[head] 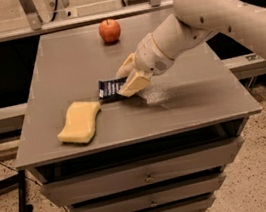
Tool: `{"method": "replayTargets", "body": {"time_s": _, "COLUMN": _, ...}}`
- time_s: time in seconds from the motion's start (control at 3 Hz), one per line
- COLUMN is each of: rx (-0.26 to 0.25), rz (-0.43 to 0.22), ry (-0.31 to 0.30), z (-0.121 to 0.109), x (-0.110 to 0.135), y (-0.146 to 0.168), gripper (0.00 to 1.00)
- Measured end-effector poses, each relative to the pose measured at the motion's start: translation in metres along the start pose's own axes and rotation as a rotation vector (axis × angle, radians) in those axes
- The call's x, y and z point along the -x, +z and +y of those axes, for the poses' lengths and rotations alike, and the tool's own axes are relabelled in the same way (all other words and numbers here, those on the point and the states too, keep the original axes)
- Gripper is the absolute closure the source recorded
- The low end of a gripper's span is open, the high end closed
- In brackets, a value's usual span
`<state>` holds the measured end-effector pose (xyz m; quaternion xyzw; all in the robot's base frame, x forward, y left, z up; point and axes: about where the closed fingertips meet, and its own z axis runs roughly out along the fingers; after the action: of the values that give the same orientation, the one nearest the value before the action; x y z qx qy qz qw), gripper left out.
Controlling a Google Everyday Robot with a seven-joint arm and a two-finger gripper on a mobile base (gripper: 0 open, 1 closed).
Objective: Move rxbar blueberry near sponge
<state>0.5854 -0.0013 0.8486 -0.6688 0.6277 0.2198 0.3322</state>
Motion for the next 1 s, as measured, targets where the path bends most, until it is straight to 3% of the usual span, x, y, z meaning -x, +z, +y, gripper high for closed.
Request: {"method": "replayTargets", "body": {"time_s": 1.0, "rx": 0.065, "rz": -0.027, "ry": -0.027, "z": 0.021, "x": 0.012, "y": 0.008, "gripper": 0.13}}
